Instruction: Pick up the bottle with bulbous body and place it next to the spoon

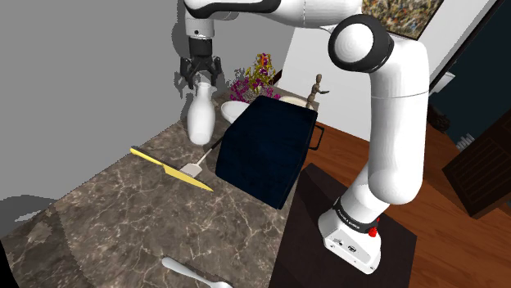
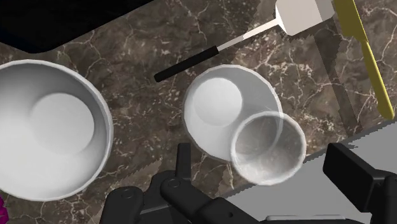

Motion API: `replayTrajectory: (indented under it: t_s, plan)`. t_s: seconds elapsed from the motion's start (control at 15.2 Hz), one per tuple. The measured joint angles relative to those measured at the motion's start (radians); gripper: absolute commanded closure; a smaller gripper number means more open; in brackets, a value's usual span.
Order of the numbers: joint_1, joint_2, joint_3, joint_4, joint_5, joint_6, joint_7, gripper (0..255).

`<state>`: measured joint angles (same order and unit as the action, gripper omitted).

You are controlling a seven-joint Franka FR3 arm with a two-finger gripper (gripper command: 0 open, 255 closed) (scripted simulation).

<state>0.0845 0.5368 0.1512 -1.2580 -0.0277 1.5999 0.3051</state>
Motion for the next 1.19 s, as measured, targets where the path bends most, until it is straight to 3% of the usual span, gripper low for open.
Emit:
replayTrajectory:
  t_s: [0.59, 0.66, 1.19]
  plan:
    - [-0.002, -0.007, 0.0, -0.062, 0.001, 0.055, 0.0, 0]
    - [-0.002, -0.007, 0.0, -0.062, 0.001, 0.055, 0.0, 255]
    - [-0.002, -0.008, 0.0, -0.062, 0.001, 0.055, 0.001, 255]
